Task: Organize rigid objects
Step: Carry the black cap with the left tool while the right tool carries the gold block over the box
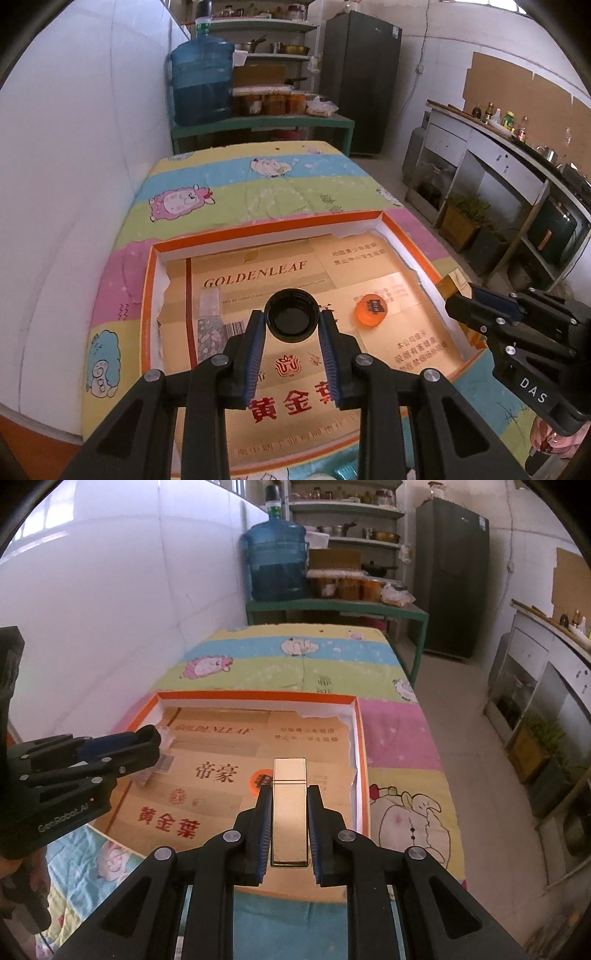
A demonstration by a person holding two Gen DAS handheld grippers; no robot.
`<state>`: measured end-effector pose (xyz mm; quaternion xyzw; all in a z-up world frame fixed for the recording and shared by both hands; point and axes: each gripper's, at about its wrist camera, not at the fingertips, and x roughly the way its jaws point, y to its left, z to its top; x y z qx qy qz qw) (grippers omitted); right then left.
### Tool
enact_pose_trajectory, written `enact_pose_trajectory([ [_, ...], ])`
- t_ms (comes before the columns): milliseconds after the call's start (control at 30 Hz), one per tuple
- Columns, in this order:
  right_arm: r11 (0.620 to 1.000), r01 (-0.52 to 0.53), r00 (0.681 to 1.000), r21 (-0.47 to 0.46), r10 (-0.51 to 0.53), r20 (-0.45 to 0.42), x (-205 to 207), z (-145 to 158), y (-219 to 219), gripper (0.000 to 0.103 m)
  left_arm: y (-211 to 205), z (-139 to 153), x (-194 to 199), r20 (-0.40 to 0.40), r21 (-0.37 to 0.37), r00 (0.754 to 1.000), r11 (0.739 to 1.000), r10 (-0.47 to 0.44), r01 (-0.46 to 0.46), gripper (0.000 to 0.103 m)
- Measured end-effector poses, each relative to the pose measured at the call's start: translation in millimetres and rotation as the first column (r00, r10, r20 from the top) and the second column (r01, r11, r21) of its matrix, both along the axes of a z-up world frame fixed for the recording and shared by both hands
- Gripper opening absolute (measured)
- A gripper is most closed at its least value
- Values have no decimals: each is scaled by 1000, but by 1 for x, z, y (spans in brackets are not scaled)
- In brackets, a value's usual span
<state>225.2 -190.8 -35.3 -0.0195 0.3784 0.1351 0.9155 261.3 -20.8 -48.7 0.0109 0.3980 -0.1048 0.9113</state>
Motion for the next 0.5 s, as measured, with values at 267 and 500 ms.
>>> enact_pose_trajectory([
  [267,1000,-6,999,-9,6,-35,21,-14,1,18,3,-13,20,-31,-4,999,1000,18,-18,30],
  [500,1000,-4,998,-18,3,-61,38,-25,2,18,2,-22,33,-53,0,998,1000,29,-29,30],
])
